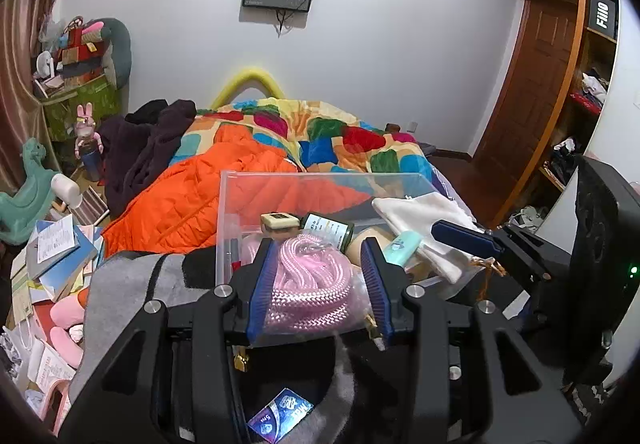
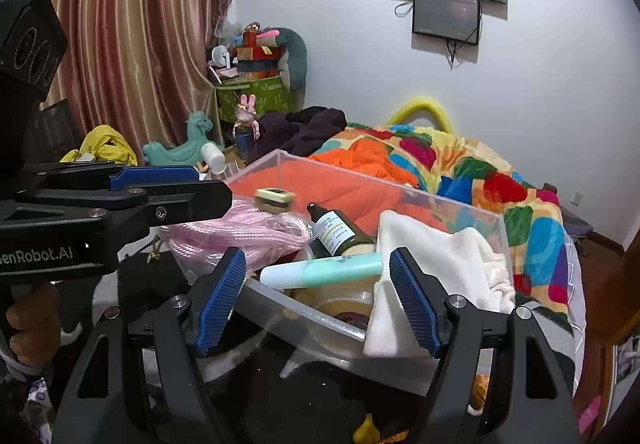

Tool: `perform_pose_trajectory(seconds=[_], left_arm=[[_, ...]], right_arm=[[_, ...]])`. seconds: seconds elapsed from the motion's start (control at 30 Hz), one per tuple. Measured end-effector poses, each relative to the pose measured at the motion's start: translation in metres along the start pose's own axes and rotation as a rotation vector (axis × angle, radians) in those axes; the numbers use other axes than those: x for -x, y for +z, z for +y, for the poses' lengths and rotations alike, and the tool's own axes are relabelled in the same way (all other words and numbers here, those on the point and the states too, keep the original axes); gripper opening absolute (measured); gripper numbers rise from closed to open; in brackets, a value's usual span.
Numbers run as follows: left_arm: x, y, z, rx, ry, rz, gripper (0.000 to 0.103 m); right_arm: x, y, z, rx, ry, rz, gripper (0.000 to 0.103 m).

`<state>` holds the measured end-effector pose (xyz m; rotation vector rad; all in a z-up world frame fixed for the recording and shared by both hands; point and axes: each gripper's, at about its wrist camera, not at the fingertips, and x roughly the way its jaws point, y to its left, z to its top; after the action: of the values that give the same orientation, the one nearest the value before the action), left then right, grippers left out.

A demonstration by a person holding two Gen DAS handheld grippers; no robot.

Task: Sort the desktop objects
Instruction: 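Lower the cream box and mint-green tube into the clear box and release both, then grasp the blue Max card box with the left tool while the right tool grasps the yellow gourd pendant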

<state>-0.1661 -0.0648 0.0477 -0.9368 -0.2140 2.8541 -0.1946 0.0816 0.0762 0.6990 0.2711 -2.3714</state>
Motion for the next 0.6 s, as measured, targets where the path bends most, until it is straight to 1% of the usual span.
perform_pose_trajectory(seconds=[0.1,0.2,0.3,0.37,0.5,0.6], left_arm=[[0.007,-0.001,-0.002,-0.011,0.011,-0.017,0.048],[0.015,-0.003,-0.005,-0.027,0.019,-0.032,0.049],[0.021,-0.006,-0.007,-0.04,0.028,-0.038,0.05],[0.024,-0.008,-0.007,-0.045,0.034,-0.039,0.056],[0.03,-0.016,-0.01,-0.059,0.046,-0.033,0.057],[0.035,-0.022,-0.011,-0.076,0.057,-0.028,0.057]], right_arm=[[0.008,-0.001,0.0,0.0,-0.002,-0.012,0.072],[0.017,-0.003,0.001,0.004,-0.003,-0.022,0.072],[0.026,-0.007,0.001,0.018,-0.023,-0.032,0.074],[0.033,-0.01,0.0,0.023,-0.034,-0.041,0.076],[0.045,-0.017,-0.002,0.021,-0.05,-0.05,0.077],[0.052,-0.023,-0.005,0.012,-0.061,-0.054,0.082]])
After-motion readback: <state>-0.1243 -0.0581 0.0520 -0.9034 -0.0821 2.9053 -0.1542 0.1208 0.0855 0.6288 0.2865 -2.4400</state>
